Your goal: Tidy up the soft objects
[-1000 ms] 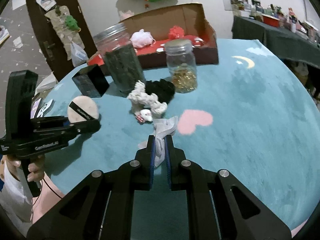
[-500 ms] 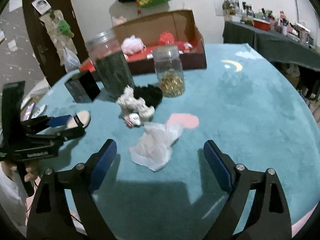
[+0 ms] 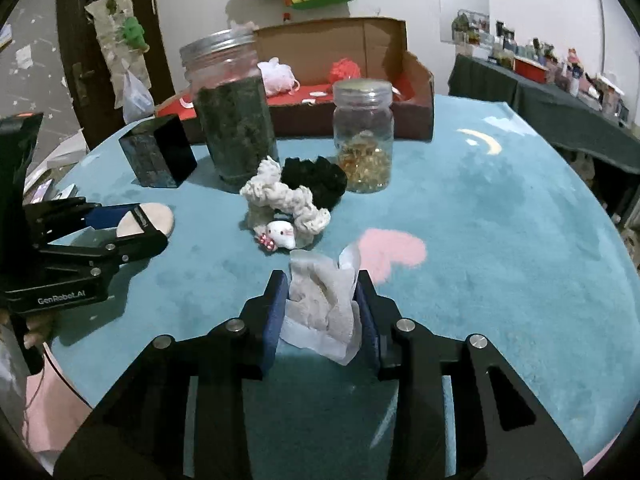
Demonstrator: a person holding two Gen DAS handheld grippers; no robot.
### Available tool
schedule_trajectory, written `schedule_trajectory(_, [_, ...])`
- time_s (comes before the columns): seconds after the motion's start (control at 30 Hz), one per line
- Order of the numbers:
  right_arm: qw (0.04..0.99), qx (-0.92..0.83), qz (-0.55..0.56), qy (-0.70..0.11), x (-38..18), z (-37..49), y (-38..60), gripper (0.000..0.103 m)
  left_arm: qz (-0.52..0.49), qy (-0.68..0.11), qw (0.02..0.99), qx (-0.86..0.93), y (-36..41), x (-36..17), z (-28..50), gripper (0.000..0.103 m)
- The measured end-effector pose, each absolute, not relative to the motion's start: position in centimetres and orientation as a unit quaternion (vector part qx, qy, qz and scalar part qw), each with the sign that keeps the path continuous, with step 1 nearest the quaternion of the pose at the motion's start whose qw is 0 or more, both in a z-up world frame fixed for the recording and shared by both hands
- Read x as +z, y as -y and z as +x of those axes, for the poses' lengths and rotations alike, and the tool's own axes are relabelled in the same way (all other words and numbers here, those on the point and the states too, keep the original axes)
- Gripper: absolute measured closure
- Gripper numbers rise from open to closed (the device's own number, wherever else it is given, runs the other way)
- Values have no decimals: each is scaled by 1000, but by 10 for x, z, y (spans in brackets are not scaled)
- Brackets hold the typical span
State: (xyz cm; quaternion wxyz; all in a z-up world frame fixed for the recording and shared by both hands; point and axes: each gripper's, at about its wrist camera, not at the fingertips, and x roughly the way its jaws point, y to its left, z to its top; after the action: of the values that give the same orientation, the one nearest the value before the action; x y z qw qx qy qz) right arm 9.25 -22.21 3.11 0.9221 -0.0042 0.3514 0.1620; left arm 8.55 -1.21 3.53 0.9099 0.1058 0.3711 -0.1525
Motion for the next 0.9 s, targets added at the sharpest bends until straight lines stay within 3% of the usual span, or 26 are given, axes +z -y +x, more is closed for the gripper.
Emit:
schedule_trajectory(0.07, [922, 172, 6, -346, 35, 90, 224, 80, 98, -372, 909, -159, 12, 37, 86, 61])
schedule_trajectory(0.43, [928, 172, 10, -330, 49, 91, 229, 80, 87, -367, 915, -145, 3, 45, 85, 61])
schedule_trajectory(0.9, [926, 147, 21, -347, 58, 119, 267, 80, 38, -386, 919, -69, -70, 44, 93, 61])
